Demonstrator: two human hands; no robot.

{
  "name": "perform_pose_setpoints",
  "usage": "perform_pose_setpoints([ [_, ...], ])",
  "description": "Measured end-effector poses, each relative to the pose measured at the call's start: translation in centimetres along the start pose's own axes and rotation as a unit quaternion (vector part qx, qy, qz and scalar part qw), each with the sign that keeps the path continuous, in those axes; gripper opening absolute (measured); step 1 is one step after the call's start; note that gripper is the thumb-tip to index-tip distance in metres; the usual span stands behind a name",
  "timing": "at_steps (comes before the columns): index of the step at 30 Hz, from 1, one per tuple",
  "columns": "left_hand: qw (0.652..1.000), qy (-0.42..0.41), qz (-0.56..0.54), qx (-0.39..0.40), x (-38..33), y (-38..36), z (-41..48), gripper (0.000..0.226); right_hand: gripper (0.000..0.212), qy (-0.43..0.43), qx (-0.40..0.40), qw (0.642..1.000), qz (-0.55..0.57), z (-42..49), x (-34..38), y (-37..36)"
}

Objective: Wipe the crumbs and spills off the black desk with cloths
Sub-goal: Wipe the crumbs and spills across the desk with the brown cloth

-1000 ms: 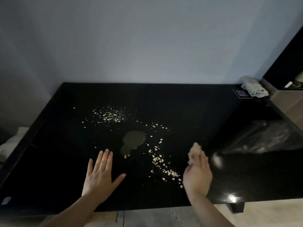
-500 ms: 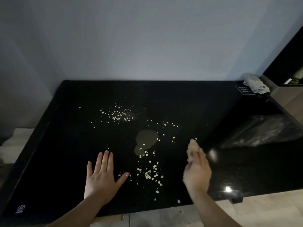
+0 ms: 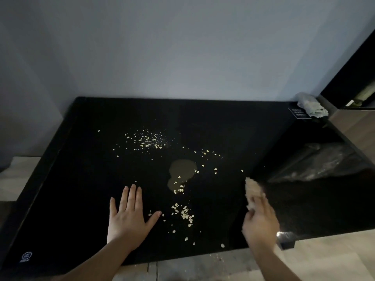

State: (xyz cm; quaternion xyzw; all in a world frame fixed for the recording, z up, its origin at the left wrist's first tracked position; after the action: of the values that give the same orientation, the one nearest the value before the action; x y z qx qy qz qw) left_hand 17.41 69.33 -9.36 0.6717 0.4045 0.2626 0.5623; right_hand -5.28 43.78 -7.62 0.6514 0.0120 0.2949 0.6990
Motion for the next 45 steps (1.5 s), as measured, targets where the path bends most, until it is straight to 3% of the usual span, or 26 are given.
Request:
perform_pose_setpoints([
  [4,1.000,-0.001,-0.005,-0.006,0.1,0.0,0.0,0.108,0.076,0.138,0.037,0.986,0.080,-5.9,8.5,-2.5],
  [7,1.000,0.002,0.007,0.004,0.0,0.0,-0.1,0.095,0.070,0.228,0.065,0.967,0.095,-9.2,13.4,-3.4],
  [9,1.000,-0.001,0.011,0.008,0.0,0.1,-0.1,0.093,0.064,0.254,0.078,0.960,0.084,-7.8,12.2,-3.6],
  [11,1.000,-0.004,0.010,0.007,0.0,0.2,-0.1,0.097,0.055,0.212,0.063,0.974,0.051,-5.0,8.1,-3.0],
  [15,1.000,-0.003,0.005,-0.006,-0.1,0.1,-0.1,0.098,0.056,0.006,0.000,1.000,0.022,-1.7,2.0,-0.6],
  [16,1.000,-0.003,0.003,-0.010,-0.1,0.1,-0.2,0.098,0.060,0.021,-0.001,1.000,0.022,-2.2,3.2,-0.8],
  [19,1.000,0.003,0.001,-0.023,0.0,0.2,-0.2,0.098,0.072,0.178,0.042,0.981,0.069,-5.8,9.4,-2.5],
  [21,1.000,0.010,0.000,-0.022,0.0,0.4,-0.3,0.094,0.064,0.279,0.080,0.954,0.070,-8.1,11.6,-3.2],
  [23,1.000,0.016,-0.005,-0.024,-0.3,0.8,-0.3,0.089,0.056,0.315,0.085,0.943,0.059,-7.4,10.9,-3.1],
  [25,0.998,0.024,-0.034,-0.044,-0.4,1.3,0.0,0.083,0.056,0.259,0.067,0.963,0.027,-4.8,7.6,-2.6],
  [29,0.994,0.021,-0.069,-0.088,-0.9,1.5,1.2,0.079,0.057,0.030,0.000,0.999,0.021,-0.6,2.5,-0.8],
  [30,0.994,0.022,-0.071,-0.086,-0.9,1.4,1.4,0.081,0.059,0.044,-0.002,0.999,0.018,-0.8,3.6,-1.0],
  [34,0.996,0.031,-0.050,-0.073,-1.3,0.8,2.1,0.092,0.053,0.284,0.055,0.957,0.030,-4.4,9.1,-2.6],
  [36,0.997,0.032,-0.037,-0.066,-1.5,0.7,2.5,0.097,0.047,0.308,0.055,0.949,0.020,-3.2,7.7,-2.8],
  [38,0.996,0.046,-0.032,-0.064,-1.4,0.5,3.0,0.098,0.048,0.246,0.032,0.969,0.013,-0.4,4.4,-2.2],
  [41,0.994,0.059,-0.054,-0.076,-1.7,0.4,3.0,0.099,0.050,0.074,-0.004,0.997,0.000,3.9,-1.1,-0.3],
  [43,0.991,0.077,-0.065,-0.089,-1.7,0.5,3.0,0.097,0.047,-0.045,-0.010,0.999,-0.002,5.3,-3.0,0.7],
  [45,0.990,0.084,-0.057,-0.099,-1.9,0.4,3.1,0.094,0.046,-0.086,-0.025,0.996,0.008,6.5,-3.2,1.1],
])
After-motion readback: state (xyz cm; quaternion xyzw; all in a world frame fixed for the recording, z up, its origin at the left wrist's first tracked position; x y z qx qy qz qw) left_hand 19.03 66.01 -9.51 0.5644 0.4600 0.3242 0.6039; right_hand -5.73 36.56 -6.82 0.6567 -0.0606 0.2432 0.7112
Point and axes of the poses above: each hand's wrist, its own z-axis towards the middle knuckle, its own y-axis out of the back of the hand, x = y × z, the point moved 7 cm from there along z, towards the middle knuckle, and after that the axes turned 1 degree about -z, right-handed, at the moved point
